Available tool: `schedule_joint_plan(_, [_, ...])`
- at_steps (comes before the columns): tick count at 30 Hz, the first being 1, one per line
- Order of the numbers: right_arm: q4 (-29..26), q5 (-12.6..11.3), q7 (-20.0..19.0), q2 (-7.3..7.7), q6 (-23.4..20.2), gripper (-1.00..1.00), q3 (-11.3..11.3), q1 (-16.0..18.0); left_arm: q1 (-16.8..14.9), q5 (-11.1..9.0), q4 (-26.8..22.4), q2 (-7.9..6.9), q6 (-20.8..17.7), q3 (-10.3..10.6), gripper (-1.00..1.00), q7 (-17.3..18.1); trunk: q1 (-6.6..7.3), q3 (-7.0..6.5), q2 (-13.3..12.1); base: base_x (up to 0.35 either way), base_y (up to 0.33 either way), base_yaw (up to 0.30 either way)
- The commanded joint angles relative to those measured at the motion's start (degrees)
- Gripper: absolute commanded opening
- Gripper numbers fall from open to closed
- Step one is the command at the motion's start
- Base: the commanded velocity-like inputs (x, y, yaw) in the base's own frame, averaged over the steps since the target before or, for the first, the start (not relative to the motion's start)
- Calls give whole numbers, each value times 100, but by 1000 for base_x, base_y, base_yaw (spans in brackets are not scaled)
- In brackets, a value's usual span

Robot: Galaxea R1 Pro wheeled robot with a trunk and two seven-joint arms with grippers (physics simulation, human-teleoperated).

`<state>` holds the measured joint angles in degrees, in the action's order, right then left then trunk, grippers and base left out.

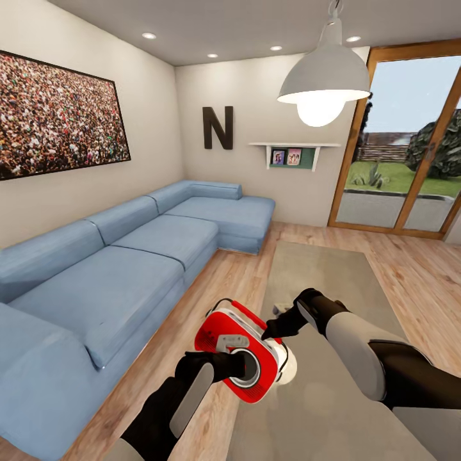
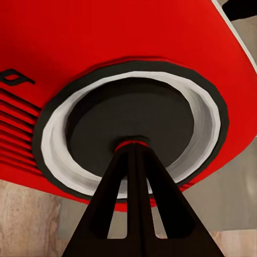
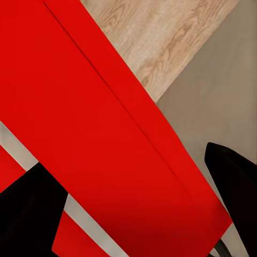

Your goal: Turn on the radio receiver that's on the table in the living room.

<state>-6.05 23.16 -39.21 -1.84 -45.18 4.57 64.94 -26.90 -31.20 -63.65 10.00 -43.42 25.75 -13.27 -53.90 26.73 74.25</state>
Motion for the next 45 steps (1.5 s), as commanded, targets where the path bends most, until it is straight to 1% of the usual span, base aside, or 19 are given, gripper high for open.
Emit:
schedule_joint_plan(1, [-1, -83, -5, -1, -24, -100, 79, 1, 0, 0, 1, 0, 2, 0, -100, 0, 0, 0, 0, 0, 0, 0])
schedule_joint_plan(9, [-1, -83, -7, -1, -26, -100, 74, 1, -5, 0, -6, 0, 9, 0, -100, -1, 0, 0, 0, 0, 0, 0])
schedule_joint_plan(14, [-1, -83, -22, -1, -26, -100, 71, 1, -87, 7, 0, 0, 9, 0, -100, -1, 0, 0, 0, 0, 0, 0])
schedule_joint_plan(23, [-1, -83, -33, -1, -34, -100, 71, 2, -142, 23, 80, 0, 17, -8, -100, -1, 0, 0, 0, 0, 0, 0])
schedule_joint_plan(39, [-7, -74, -34, -1, -35, -100, 79, 1, -149, 17, 92, 0, 16, -9, -100, -3, 0, 0, 0, 0, 0, 0])
schedule_joint_plan(45, [-20, -66, 22, -1, -35, -100, 79, 1, -149, 10, 90, 0, 9, -9, -100, -2, 0, 0, 0, 0, 0, 0])
